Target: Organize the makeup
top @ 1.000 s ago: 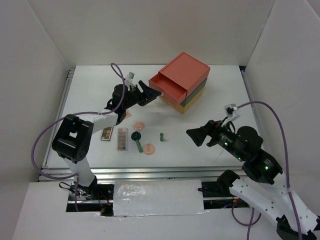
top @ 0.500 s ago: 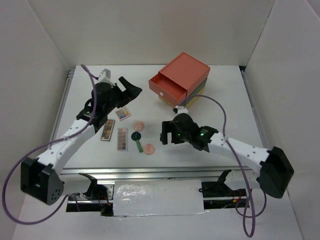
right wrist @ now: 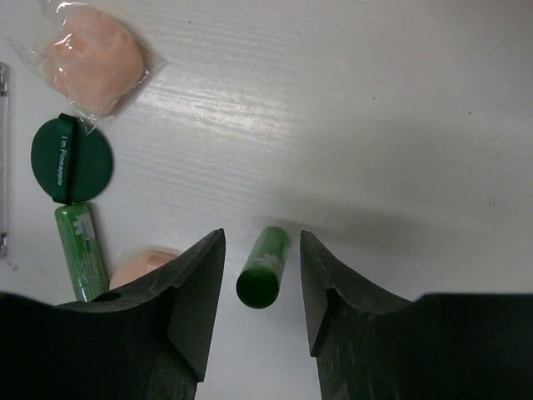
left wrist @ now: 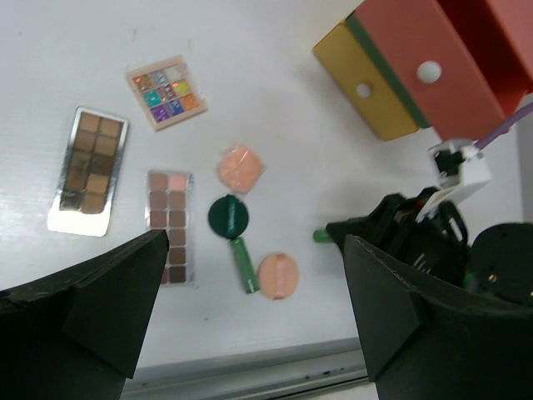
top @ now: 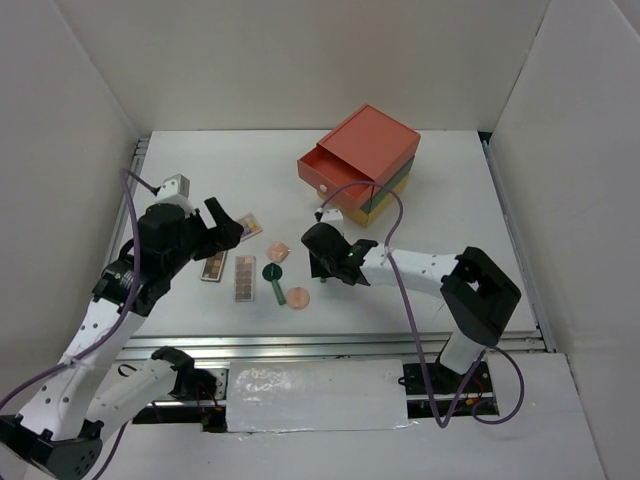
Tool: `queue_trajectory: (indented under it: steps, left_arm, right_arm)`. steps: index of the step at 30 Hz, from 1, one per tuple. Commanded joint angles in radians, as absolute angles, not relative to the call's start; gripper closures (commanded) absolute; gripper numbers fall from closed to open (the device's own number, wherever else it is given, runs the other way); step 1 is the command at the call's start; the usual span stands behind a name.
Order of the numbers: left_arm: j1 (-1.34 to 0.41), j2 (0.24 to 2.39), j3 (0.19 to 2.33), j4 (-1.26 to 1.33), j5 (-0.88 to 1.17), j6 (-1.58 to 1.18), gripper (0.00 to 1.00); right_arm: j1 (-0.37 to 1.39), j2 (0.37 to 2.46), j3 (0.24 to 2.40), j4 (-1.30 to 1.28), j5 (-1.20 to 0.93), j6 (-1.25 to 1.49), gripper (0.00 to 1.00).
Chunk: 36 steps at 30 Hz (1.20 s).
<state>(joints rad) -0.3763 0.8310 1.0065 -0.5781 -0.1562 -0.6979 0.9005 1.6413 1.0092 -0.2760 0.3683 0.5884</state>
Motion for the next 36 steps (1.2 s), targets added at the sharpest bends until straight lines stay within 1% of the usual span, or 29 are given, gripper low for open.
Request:
queue_trajectory:
  steps: [1, 6, 9, 12, 17, 20, 21, 24, 25, 26, 27, 28, 29, 31, 36]
  left_arm:
    - [-0.379, 0.790, 1.011, -0.673, -0.189, -0.617, 0.01]
    - [-0.379, 0.756, 0.997, -0.703, -0.219, -0.585, 0.01]
    - [-0.379, 0.750, 0.986, -0.713, -0.241, -0.574, 0.01]
    - [-0.379, 0.746, 0.970, -0.706, -0.241, -0.571, 0.01]
    - [-0.379, 0.749, 0.966, -0.701, -0.232, -0.566, 0.00]
    - [-0.379, 0.744, 0.963, -0.700, -0.233, -0.563, 0.01]
    - [-0.379, 0.741, 0.963, -0.699, -0.235, -0.563, 0.01]
    - [-0.379, 0.742, 0.963, -0.699, -0.236, -0.563, 0.01]
    - [-0.377, 0.744, 0.963, -0.699, -0.236, -0.561, 0.01]
    - [-0.379, 0.744, 0.962, -0.698, -0.235, -0.561, 0.01]
    - [-0.379, 0.745, 0.962, -0.696, -0.235, -0.561, 0.00]
    - [-0.377, 0.747, 0.962, -0.696, -0.235, -0.560, 0.01]
    - [-0.379, 0.747, 0.962, -0.696, -0.235, -0.560, 0.01]
    - [-0.377, 0.746, 0.962, -0.696, -0.236, -0.557, 0.01]
    - [-0.365, 0.723, 0.951, -0.686, -0.232, -0.554, 0.00]
  right_arm:
    - [0.907, 1.677, 1.065, -0.255, 0.437, 0.606, 0.52]
    - [0.911, 1.684, 1.078, -0.281, 0.425, 0.630, 0.56]
    - [0.914, 1.664, 1.068, -0.290, 0.422, 0.643, 0.52]
    - [0.919, 1.641, 1.055, -0.288, 0.422, 0.649, 0.52]
    - [0.923, 1.634, 1.045, -0.302, 0.417, 0.657, 0.57]
    - [0.922, 1.643, 1.048, -0.316, 0.420, 0.663, 0.73]
    - [0.923, 1.640, 1.048, -0.319, 0.417, 0.669, 0.74]
    - [0.922, 1.628, 1.045, -0.325, 0.416, 0.672, 0.74]
    - [0.925, 1.626, 1.046, -0.328, 0.419, 0.672, 0.76]
    - [0.923, 1.625, 1.048, -0.331, 0.422, 0.675, 0.87]
    - [0.925, 1.624, 1.052, -0.339, 0.425, 0.672, 0.89]
    - [0.925, 1.624, 1.055, -0.344, 0.426, 0.673, 0.96]
    - [0.928, 1.617, 1.061, -0.350, 0.429, 0.673, 1.00]
    - [0.946, 1.595, 1.077, -0.360, 0.426, 0.666, 1.00]
    - [0.954, 1.422, 1.170, -0.367, 0.380, 0.600, 1.00]
